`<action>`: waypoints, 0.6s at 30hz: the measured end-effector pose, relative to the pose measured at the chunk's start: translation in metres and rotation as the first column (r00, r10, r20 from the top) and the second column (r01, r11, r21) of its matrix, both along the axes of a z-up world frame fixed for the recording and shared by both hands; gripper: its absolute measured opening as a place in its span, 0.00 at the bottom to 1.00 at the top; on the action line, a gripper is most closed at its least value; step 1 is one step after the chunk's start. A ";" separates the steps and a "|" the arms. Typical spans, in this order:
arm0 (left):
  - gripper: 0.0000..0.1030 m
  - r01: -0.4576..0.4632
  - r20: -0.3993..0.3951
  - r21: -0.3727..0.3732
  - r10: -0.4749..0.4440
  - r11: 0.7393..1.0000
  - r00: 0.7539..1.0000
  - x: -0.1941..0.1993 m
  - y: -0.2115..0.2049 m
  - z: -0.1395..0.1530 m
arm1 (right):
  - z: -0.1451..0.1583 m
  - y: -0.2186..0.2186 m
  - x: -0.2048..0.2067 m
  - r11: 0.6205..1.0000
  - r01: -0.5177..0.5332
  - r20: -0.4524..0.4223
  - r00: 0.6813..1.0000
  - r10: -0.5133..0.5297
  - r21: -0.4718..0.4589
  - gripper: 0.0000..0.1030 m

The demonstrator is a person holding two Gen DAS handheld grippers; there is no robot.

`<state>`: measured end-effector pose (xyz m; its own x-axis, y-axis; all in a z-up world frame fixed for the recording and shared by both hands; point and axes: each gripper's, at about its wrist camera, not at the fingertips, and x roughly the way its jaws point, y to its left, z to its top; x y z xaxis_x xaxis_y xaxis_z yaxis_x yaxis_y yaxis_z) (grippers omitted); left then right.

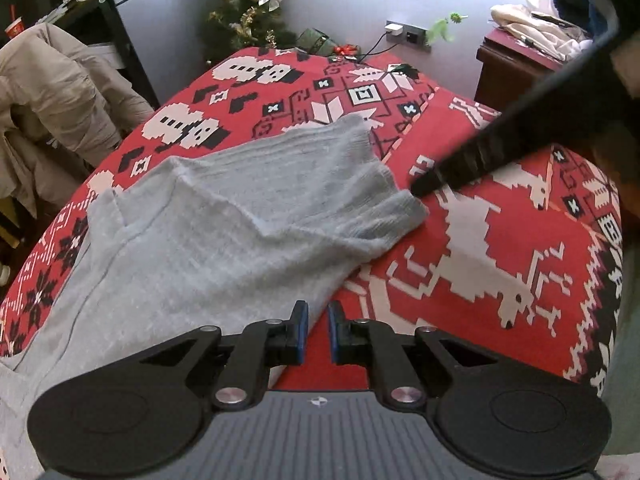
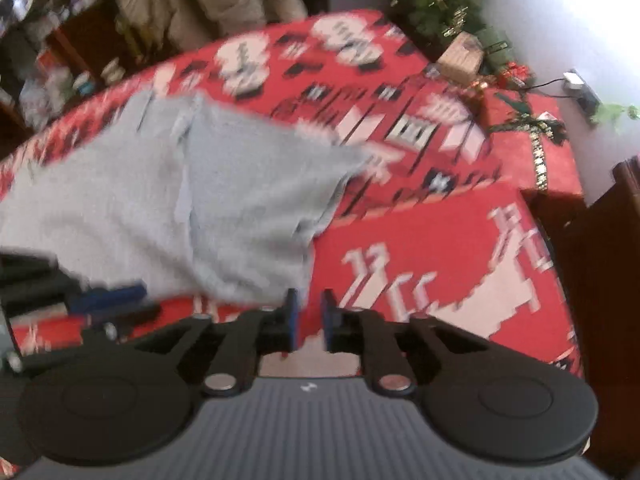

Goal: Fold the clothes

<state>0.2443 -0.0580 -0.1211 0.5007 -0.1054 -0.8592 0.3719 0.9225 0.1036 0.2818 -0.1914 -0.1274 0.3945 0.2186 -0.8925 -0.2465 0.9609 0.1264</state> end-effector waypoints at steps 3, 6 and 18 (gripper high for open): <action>0.10 -0.011 -0.003 -0.005 0.011 1.000 1.000 0.006 0.000 0.000 | 0.013 -0.011 0.017 0.998 0.044 0.055 0.997 -0.046 0.036 0.33; 0.10 -0.031 -0.003 -0.003 0.031 1.000 1.000 0.015 0.000 -0.001 | 0.010 -0.013 0.050 0.999 0.042 0.071 0.997 -0.044 0.035 0.34; 0.10 -0.257 0.036 -0.064 0.260 0.964 0.965 0.071 0.045 0.010 | -0.017 0.003 0.101 0.992 -0.091 0.109 0.989 0.100 -0.085 0.01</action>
